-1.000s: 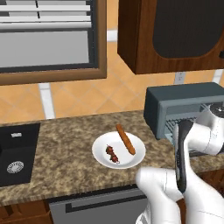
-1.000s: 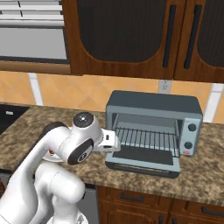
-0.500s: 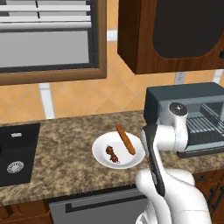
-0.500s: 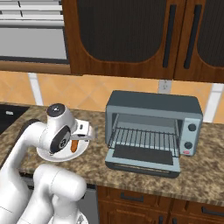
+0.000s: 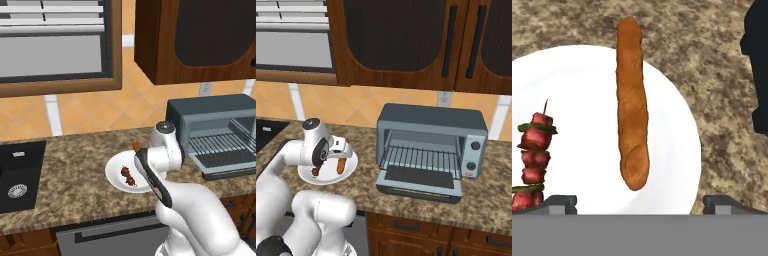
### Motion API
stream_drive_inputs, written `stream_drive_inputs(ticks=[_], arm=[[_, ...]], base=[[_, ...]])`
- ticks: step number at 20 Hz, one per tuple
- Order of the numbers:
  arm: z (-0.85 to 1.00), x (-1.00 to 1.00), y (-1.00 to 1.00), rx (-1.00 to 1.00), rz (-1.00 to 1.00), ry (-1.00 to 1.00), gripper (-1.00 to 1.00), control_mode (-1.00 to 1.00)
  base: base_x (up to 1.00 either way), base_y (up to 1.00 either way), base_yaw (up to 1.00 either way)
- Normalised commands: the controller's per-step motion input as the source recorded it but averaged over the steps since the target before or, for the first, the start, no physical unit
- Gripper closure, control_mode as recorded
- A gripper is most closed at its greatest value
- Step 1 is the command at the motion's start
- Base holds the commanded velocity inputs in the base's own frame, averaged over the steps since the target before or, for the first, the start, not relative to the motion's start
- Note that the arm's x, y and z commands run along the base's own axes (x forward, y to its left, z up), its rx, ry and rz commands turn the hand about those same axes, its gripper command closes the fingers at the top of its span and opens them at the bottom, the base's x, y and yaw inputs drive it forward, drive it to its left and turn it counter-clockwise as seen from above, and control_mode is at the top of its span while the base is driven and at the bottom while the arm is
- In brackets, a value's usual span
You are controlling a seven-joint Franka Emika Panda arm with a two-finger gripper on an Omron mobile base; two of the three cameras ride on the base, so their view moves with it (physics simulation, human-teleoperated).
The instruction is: Pick up the kebab skewer and baguette bread, and place them inside the toaster oven. Close the toaster oven door and start by setting the timer.
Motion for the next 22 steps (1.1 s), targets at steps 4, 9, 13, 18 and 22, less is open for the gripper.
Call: stream_drive_inputs(ticks=[4, 9, 13, 18, 22], arm=[[-0.2, 0.57, -0.12, 0.0, 0.01, 0.19, -1.0, -1.0], [-0.44, 0.5, 0.13, 0.01, 0.0, 0.17, -1.0, -1.0], [-0.35, 0.38, 0.04, 0.0, 0.01, 0.06, -1.0, -1.0], [-0.32, 0.3, 0.0, 0.0, 0.01, 0.02, -1.0, -1.0], [-0.25, 0.03, 0.0, 0.0, 0.0, 0.0, -1.0, -1.0]], base=[[0.0, 0.0, 0.0], [0.0, 0.0, 0.0], [0.0, 0.0, 0.0], [0.0, 0.0, 0.0], [0.0, 0.0, 0.0]])
